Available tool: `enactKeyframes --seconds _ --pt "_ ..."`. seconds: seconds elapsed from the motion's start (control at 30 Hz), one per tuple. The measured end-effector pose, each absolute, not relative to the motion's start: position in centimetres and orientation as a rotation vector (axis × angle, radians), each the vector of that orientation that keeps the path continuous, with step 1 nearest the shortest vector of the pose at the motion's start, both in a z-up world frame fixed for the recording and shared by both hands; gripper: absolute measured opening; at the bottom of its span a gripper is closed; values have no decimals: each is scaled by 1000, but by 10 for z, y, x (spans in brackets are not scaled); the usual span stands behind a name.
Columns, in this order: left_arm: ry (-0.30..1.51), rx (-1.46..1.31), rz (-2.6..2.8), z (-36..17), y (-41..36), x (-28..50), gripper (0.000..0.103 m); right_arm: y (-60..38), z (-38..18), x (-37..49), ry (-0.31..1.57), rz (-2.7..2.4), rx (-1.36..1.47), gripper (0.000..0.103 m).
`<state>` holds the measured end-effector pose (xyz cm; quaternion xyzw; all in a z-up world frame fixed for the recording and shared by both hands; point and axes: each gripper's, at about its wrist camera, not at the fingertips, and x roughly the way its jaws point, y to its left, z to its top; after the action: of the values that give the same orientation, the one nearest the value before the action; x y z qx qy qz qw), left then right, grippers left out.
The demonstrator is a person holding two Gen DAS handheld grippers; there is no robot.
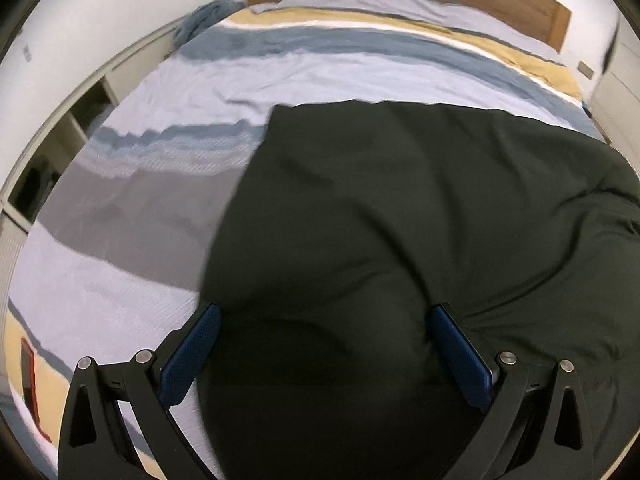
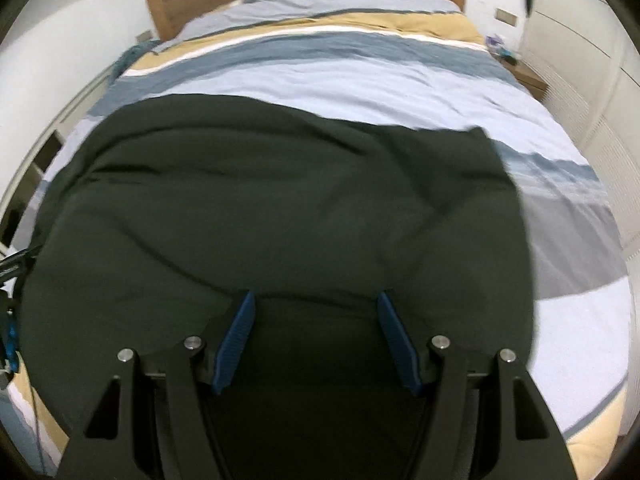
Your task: Fold large clothes
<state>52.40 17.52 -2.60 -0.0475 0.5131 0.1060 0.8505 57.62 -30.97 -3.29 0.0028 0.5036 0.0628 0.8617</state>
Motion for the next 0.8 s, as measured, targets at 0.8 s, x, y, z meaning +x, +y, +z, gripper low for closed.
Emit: enactKeyframes --seconds 0.8 --pt "1194 -630 -26 -78 267 484 102 -434 -100 551 1271 259 537 97"
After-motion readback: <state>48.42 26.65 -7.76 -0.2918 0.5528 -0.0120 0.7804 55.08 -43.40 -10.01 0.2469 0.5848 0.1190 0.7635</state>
